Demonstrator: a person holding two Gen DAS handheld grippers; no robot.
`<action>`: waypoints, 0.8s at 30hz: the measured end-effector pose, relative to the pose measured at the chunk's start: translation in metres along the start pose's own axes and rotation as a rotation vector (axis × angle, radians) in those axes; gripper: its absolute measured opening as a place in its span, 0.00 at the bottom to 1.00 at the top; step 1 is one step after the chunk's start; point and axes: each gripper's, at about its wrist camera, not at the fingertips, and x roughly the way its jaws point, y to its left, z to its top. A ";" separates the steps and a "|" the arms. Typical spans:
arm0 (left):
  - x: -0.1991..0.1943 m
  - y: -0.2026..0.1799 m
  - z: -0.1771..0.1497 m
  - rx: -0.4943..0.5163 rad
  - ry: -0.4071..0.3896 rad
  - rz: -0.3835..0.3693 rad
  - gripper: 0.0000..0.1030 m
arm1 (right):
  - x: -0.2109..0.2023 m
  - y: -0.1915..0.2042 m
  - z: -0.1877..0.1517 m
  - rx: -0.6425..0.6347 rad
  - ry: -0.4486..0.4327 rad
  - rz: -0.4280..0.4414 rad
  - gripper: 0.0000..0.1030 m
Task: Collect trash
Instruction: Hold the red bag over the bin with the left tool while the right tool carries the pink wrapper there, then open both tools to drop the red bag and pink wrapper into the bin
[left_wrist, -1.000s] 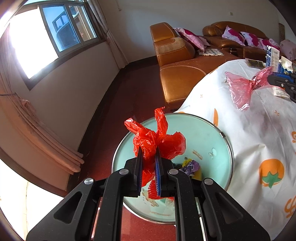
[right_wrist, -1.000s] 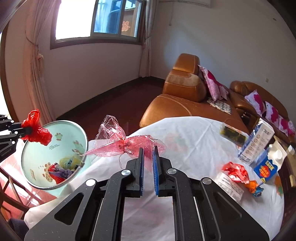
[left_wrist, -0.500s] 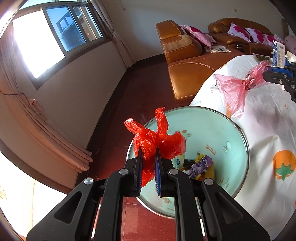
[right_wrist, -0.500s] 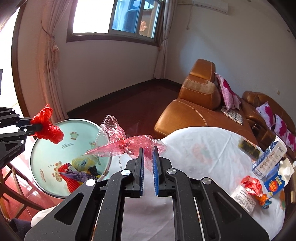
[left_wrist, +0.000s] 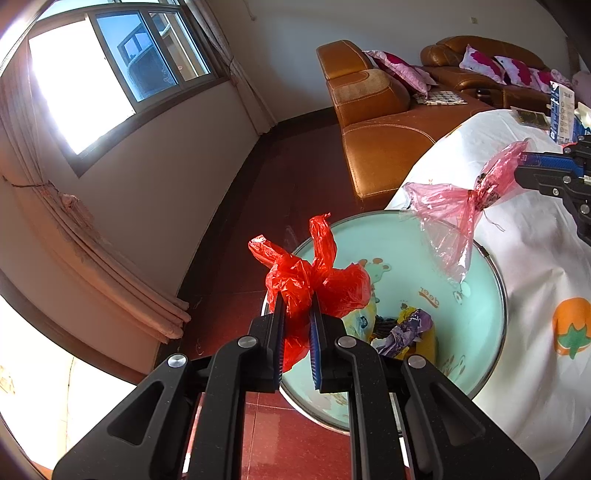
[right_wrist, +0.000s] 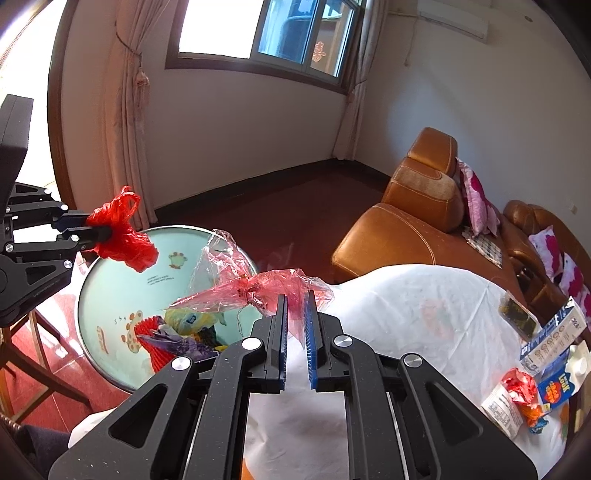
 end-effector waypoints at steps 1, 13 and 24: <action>0.000 0.001 0.000 -0.001 0.000 0.000 0.11 | 0.001 0.001 0.000 -0.003 0.003 0.006 0.09; -0.001 0.005 0.000 -0.027 -0.011 0.010 0.48 | 0.004 0.002 -0.003 0.011 0.008 0.081 0.43; -0.005 -0.008 0.006 -0.048 -0.023 -0.051 0.62 | -0.028 -0.063 -0.040 0.163 0.033 -0.042 0.54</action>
